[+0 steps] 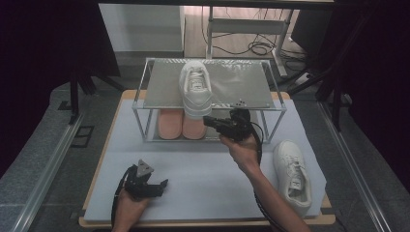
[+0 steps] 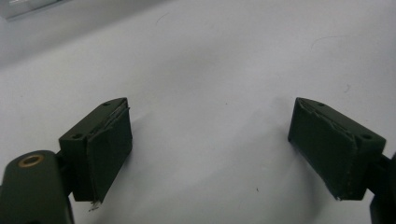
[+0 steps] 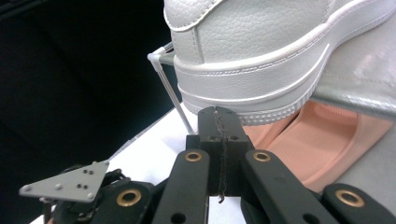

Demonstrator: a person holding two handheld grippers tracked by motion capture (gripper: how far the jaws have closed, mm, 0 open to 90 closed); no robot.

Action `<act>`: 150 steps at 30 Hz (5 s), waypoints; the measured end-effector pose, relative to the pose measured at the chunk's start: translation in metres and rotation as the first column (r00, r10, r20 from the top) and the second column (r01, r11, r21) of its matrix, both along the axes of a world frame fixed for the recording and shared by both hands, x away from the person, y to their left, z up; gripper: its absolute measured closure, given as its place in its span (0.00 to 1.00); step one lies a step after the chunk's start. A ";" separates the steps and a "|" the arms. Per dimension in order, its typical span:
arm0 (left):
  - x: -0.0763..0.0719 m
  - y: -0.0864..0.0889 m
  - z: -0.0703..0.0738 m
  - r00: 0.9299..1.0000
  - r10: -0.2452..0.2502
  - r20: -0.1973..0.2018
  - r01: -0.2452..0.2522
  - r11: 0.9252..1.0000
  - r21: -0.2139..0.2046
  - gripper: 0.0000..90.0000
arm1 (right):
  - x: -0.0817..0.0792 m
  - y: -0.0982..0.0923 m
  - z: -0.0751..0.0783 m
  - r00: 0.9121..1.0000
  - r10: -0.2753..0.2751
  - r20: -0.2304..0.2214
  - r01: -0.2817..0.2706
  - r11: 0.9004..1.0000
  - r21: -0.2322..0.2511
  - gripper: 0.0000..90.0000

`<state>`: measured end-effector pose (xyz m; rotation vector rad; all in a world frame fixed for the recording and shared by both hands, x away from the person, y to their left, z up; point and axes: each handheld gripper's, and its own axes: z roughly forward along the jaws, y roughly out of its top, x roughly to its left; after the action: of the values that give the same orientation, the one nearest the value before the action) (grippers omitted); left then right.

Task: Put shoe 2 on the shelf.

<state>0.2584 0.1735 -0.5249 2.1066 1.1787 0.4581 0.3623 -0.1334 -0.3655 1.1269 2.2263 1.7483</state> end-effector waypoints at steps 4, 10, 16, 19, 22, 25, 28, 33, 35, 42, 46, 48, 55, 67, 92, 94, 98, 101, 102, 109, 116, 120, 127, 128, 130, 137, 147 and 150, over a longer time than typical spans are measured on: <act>0.000 0.000 0.000 1.000 0.000 0.000 0.000 1.000 0.000 0.15 | 0.007 0.011 0.000 1.000 0.006 0.007 -0.005 1.000 -0.015 1.00; 0.000 0.000 0.000 1.000 0.001 0.000 -0.001 1.000 0.000 0.15 | 0.013 0.031 0.001 0.999 0.026 0.035 -0.024 0.998 -0.054 1.00; 0.000 0.000 0.000 1.000 0.000 0.000 0.000 1.000 0.001 0.15 | 0.017 0.052 -0.001 0.998 0.045 0.048 -0.042 0.997 -0.063 1.00; 0.000 0.000 0.000 1.000 -0.001 0.000 0.001 1.000 0.001 0.15 | 0.017 0.055 -0.001 0.998 0.035 0.060 -0.031 0.997 -0.065 1.00; 0.000 0.000 0.000 1.000 -0.002 0.001 0.002 1.000 0.001 0.15 | 0.017 0.054 0.000 0.997 0.027 0.068 -0.022 0.997 -0.075 1.00; 0.000 0.000 0.000 1.000 -0.002 0.001 0.002 1.000 0.002 0.15 | 0.019 0.050 -0.001 0.997 -0.008 0.073 0.015 0.996 -0.088 1.00; 0.000 0.000 0.000 1.000 -0.002 0.001 0.002 1.000 0.002 0.15 | 0.023 0.041 -0.001 0.997 -0.033 0.066 0.038 0.996 -0.083 1.00; 0.000 0.000 0.000 1.000 -0.001 0.001 0.001 1.000 0.002 0.15 | 0.027 0.033 -0.003 0.997 -0.052 0.059 0.055 0.997 -0.061 1.00; 0.000 0.000 0.000 1.000 -0.001 0.001 0.001 1.000 0.002 0.15 | 0.027 0.034 -0.004 0.996 -0.053 0.066 0.057 0.997 -0.059 1.00; 0.000 0.000 0.000 1.000 -0.002 0.000 0.002 1.000 0.002 0.15 | 0.024 0.032 -0.004 0.996 -0.053 0.072 0.059 0.995 -0.082 0.98; 0.000 0.000 0.000 1.000 -0.002 0.000 0.002 1.000 0.001 0.15 | 0.019 0.032 -0.003 0.995 -0.044 0.085 0.053 0.993 -0.106 0.93; 0.000 0.000 0.000 1.000 -0.002 0.001 0.002 1.000 0.002 0.15 | 0.015 0.033 -0.004 0.994 -0.036 0.104 0.050 0.989 -0.137 0.89; 0.000 0.000 0.000 1.000 -0.001 0.000 0.001 1.000 0.003 0.15 | -0.001 0.038 -0.012 0.988 0.013 0.155 0.025 0.969 -0.247 0.68; 0.000 0.000 0.000 1.000 -0.001 0.001 0.001 1.000 0.005 0.15 | -0.019 0.035 -0.030 0.976 0.106 0.189 -0.033 0.934 -0.357 0.40; 0.000 0.000 0.000 1.000 -0.001 0.001 0.001 1.000 0.004 0.15 | -0.051 0.004 -0.052 0.979 0.195 0.061 -0.141 0.862 -0.488 0.08; 0.000 0.000 0.000 1.000 -0.001 0.001 0.001 1.000 0.004 0.15 | -0.053 -0.002 -0.055 0.979 0.199 0.048 -0.147 0.847 -0.510 0.05; 0.000 0.000 0.000 1.000 -0.001 0.001 0.001 1.000 0.003 0.15 | -0.055 -0.015 -0.056 0.983 0.181 0.031 -0.140 0.848 -0.512 0.05; 0.000 0.000 0.000 1.000 -0.001 0.000 0.001 1.000 0.003 0.15 | -0.056 -0.022 -0.057 0.987 0.158 0.017 -0.128 0.854 -0.503 0.06; 0.000 0.000 0.000 1.000 -0.001 0.001 0.001 1.000 0.003 0.15 | -0.056 -0.026 -0.058 0.989 0.150 0.003 -0.128 0.853 -0.507 0.06; 0.000 0.000 0.000 1.000 -0.001 0.001 0.001 1.000 0.003 0.15 | -0.057 -0.052 -0.056 0.993 0.100 -0.061 -0.117 0.868 -0.482 0.03; 0.000 0.000 0.000 1.000 -0.001 0.001 0.001 1.000 0.003 0.15 | -0.061 -0.072 -0.051 0.996 0.052 -0.071 -0.081 0.860 -0.504 0.07; 0.000 0.000 0.000 1.000 0.000 0.001 0.000 1.000 0.003 0.15 | -0.062 -0.089 -0.048 0.998 -0.006 -0.066 -0.029 0.855 -0.518 0.23; 0.000 0.000 0.000 1.000 -0.001 0.001 0.001 1.000 0.002 0.15 | -0.062 -0.123 -0.041 0.995 -0.091 -0.046 0.056 0.867 -0.495 0.49; 0.000 0.000 0.000 1.000 -0.001 0.001 0.000 1.000 0.002 0.15 | -0.063 -0.128 -0.039 0.994 -0.102 -0.045 0.066 0.867 -0.494 0.51; 0.000 0.000 0.000 1.000 -0.004 0.000 0.004 1.000 0.008 0.15 | -0.065 -0.142 -0.036 0.989 -0.140 -0.043 0.099 0.858 -0.504 0.60; 0.000 0.000 0.000 1.000 -0.002 -0.001 0.002 1.000 0.004 0.15 | -0.063 -0.169 -0.036 0.975 -0.195 -0.108 0.118 0.863 -0.490 0.69; 0.000 0.000 0.000 1.000 -0.001 -0.002 0.001 1.000 0.003 0.15 | -0.069 -0.203 -0.035 0.947 -0.318 -0.038 0.254 0.818 -0.516 0.77; 0.000 0.000 0.000 1.000 -0.002 -0.003 0.002 1.000 0.005 0.15 | -0.071 -0.215 -0.035 0.933 -0.358 -0.024 0.294 0.799 -0.524 0.84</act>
<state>0.2581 0.1736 -0.5247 2.1133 1.1779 0.4580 0.2913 -0.3483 -0.4009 1.3934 2.1903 0.8903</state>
